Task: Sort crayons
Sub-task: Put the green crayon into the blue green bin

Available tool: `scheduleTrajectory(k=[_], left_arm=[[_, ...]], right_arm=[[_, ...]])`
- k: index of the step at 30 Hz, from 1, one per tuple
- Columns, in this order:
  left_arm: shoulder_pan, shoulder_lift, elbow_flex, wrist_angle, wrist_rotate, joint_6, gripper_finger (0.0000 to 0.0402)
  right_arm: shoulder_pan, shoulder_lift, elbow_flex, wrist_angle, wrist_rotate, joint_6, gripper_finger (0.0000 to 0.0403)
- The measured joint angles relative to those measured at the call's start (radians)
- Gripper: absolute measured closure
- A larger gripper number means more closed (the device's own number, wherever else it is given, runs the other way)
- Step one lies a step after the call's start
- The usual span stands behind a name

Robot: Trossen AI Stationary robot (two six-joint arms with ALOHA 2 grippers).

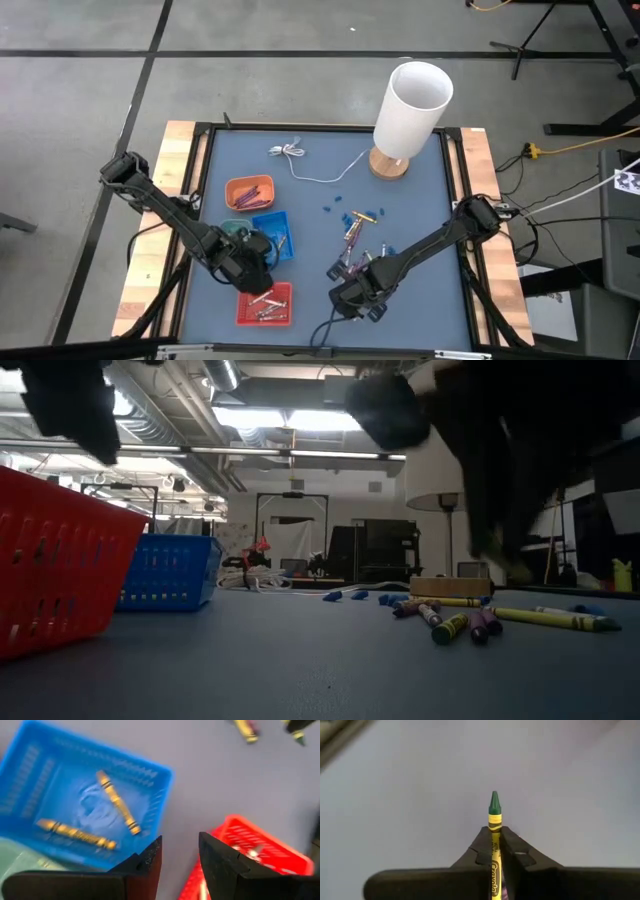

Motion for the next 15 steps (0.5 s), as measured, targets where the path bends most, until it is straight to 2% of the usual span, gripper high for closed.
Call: scheduleTrajectory(k=[5,8,11,15], left_arm=[[-0.034,0.000,0.000,0.119,0.002,0.259,0.0289],[-0.062,0.000,0.000,0.193,0.002,0.434,0.0289],[-0.085,0.000,0.000,0.258,0.000,0.559,0.0289],[-0.105,0.000,0.000,0.318,-0.027,0.651,0.0289]], right_arm=[[0.000,0.000,0.091,0.012,0.031,0.000,0.0382],[0.000,0.000,0.131,0.080,0.051,-0.003,0.0381],[0.000,0.000,0.156,0.199,0.059,-0.022,0.0380],[0.000,-0.001,0.158,0.436,0.060,-0.057,0.0380]])
